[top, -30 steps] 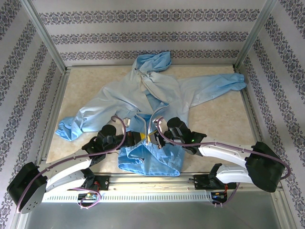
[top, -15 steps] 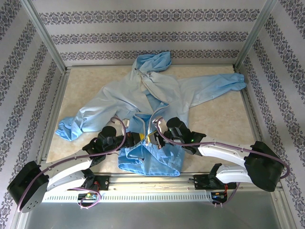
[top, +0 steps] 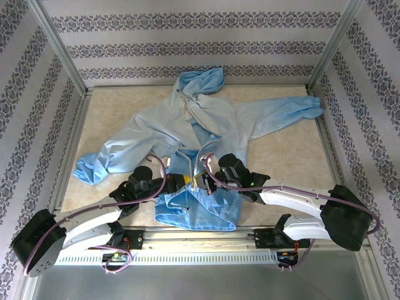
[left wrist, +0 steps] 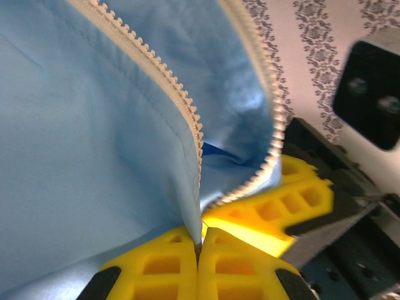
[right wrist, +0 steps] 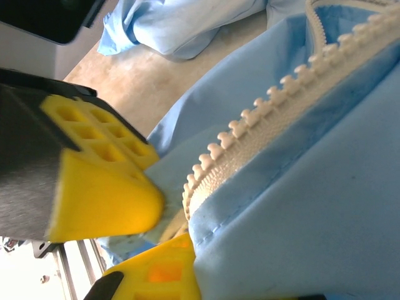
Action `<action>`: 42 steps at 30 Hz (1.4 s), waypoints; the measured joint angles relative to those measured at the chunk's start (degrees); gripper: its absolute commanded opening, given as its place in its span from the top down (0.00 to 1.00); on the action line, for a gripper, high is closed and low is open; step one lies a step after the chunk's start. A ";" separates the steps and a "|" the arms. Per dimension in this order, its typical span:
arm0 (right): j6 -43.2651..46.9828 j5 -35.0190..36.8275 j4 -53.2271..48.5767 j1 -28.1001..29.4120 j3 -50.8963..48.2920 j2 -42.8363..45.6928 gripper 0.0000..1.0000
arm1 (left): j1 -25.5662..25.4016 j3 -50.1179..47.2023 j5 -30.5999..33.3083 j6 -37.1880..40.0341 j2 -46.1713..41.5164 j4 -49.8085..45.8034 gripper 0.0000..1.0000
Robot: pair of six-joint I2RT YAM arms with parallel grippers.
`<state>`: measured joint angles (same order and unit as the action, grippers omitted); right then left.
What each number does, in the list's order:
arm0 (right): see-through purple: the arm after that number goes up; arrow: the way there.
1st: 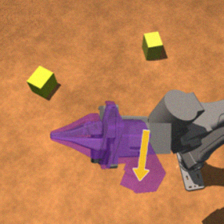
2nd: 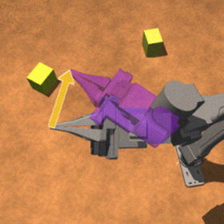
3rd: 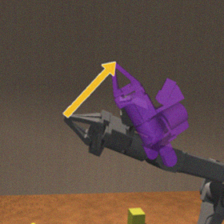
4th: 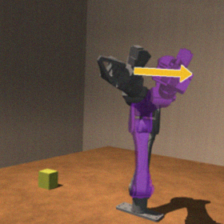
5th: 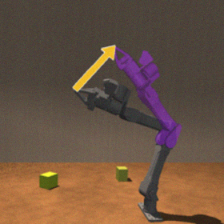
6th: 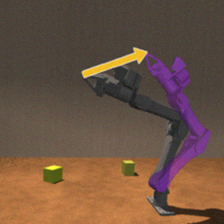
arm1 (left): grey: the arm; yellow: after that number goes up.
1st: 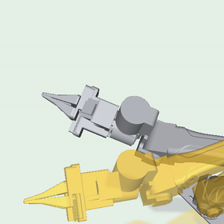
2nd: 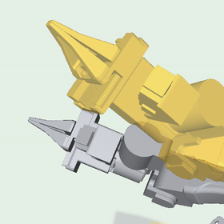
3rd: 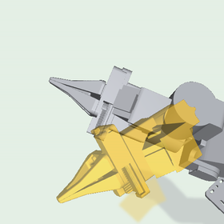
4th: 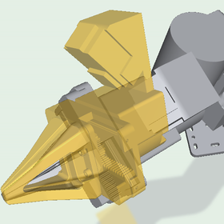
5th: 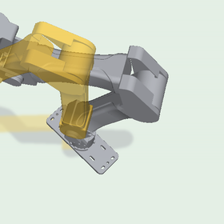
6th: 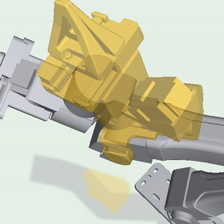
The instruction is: Zip up the jacket
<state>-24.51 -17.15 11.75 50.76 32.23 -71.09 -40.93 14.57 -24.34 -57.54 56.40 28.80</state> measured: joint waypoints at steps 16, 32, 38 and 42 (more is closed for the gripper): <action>-1.97 0.17 -1.05 -1.70 0.02 2.73 1.00 | -3.39 -3.04 1.99 0.07 -14.71 -6.51 1.00; 0.92 -10.03 -1.27 -6.58 0.00 11.39 1.00 | -2.82 3.32 0.59 5.92 -10.75 -6.49 1.00; 0.87 -12.52 -1.27 -7.52 0.00 12.09 1.00 | -2.82 3.45 0.42 6.36 -10.51 -3.54 1.00; 0.70 -12.98 -1.22 -7.54 0.00 12.28 1.00 | -2.82 3.45 0.42 6.32 -9.81 -2.12 1.00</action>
<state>-23.81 -30.13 10.52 43.22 32.23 -58.81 -43.75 18.02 -23.92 -51.22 46.59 26.68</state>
